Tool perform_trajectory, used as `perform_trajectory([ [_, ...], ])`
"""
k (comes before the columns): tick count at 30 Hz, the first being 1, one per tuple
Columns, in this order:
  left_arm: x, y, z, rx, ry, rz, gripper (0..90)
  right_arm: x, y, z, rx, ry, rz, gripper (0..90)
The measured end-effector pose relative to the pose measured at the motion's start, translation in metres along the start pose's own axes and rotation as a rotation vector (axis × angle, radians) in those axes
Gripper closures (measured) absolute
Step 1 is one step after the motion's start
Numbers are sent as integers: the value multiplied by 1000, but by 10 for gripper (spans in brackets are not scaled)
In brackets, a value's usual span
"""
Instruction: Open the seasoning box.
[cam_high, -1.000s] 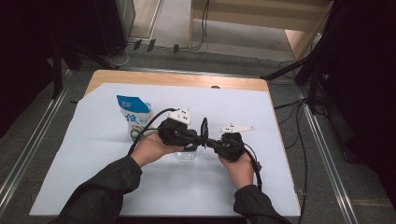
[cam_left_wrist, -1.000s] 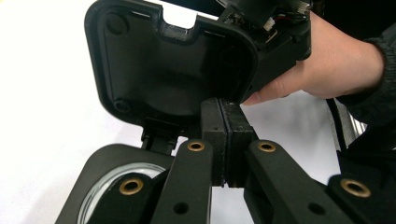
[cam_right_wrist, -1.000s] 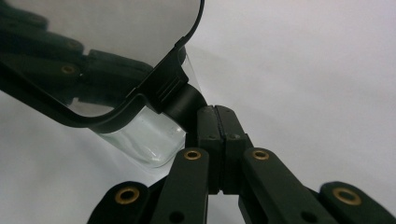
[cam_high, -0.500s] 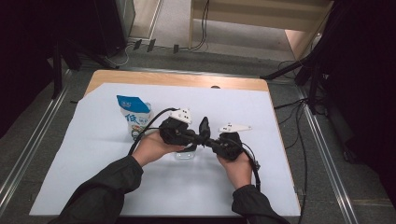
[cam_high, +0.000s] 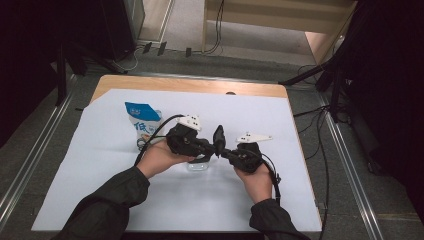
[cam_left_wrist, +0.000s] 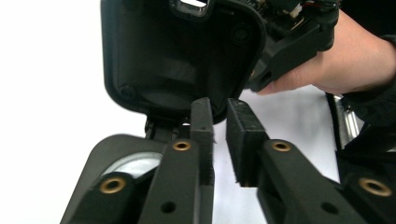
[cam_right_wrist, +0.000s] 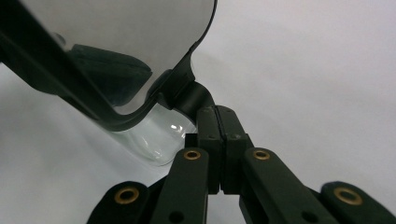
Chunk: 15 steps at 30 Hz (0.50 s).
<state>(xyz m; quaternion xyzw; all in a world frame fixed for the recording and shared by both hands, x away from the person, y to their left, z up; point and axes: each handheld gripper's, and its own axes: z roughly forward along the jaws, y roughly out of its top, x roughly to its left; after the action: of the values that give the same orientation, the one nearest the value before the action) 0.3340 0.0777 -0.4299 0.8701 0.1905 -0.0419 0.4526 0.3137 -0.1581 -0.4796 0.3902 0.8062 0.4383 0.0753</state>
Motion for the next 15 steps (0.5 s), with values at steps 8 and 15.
perform_trajectory([
  [8,1,-9,-21,-17,39,-40,594,-9,-4,-20,-43,0,0,615],
  [15,1,-16,-35,-27,59,-53,443,-12,-6,-21,-44,14,-7,574],
])
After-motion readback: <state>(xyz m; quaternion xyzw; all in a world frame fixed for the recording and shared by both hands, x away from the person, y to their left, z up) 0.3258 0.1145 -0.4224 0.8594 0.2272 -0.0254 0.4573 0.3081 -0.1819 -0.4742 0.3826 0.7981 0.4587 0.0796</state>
